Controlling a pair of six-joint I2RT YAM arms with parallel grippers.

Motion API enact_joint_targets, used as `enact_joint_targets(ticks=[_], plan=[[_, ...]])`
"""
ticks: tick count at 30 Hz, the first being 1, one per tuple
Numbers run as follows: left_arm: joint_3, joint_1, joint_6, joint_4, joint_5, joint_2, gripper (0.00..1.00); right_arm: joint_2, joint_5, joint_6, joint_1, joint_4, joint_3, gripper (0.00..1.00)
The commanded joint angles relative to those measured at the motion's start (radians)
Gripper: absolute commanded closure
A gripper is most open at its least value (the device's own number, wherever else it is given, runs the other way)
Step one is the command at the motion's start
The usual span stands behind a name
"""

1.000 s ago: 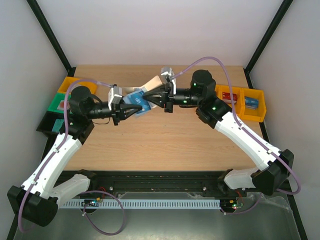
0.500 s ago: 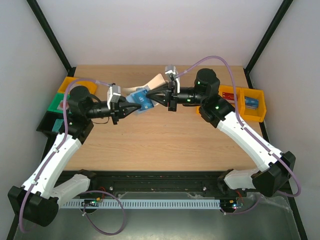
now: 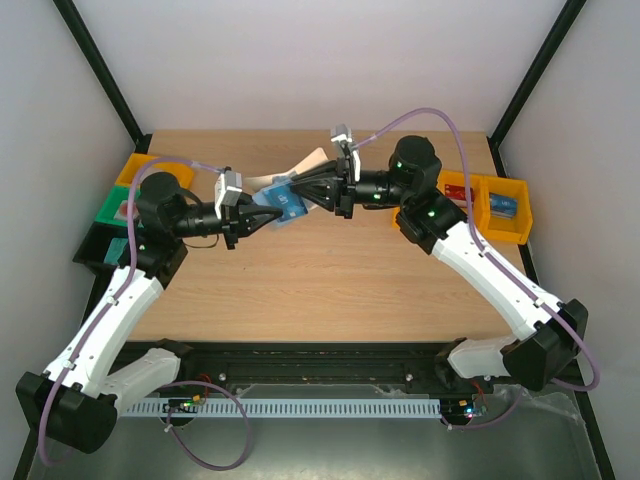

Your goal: Take the credit cards out of the card holder

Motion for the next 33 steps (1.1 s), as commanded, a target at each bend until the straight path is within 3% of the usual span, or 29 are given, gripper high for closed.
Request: enact_joint_targets(ticks=[1, 7, 12, 15, 24, 33], plan=[[-0.002, -0.003, 0.033, 0.010, 0.006, -0.015, 0.98, 0.020, -0.024, 0.052, -0.004, 0.085, 0.003, 0.88], [-0.001, -0.004, 0.031, 0.013, 0.005, -0.015, 0.98, 0.023, -0.022, 0.008, -0.004, 0.019, 0.007, 0.91], [-0.001, -0.003, 0.013, 0.025, 0.010, -0.012, 0.98, 0.018, -0.005, -0.044, -0.004, -0.045, 0.022, 0.98], [-0.003, -0.003, -0.006, 0.037, 0.023, -0.010, 0.89, 0.006, 0.020, -0.098, -0.010, -0.091, 0.033, 0.98], [-0.008, -0.004, -0.026, 0.043, 0.034, -0.011, 0.85, 0.003, 0.016, -0.129, -0.041, -0.139, 0.055, 0.98], [-0.009, -0.002, -0.024, 0.039, 0.034, -0.010, 0.93, -0.010, 0.006, -0.156, -0.056, -0.186, 0.069, 0.98]])
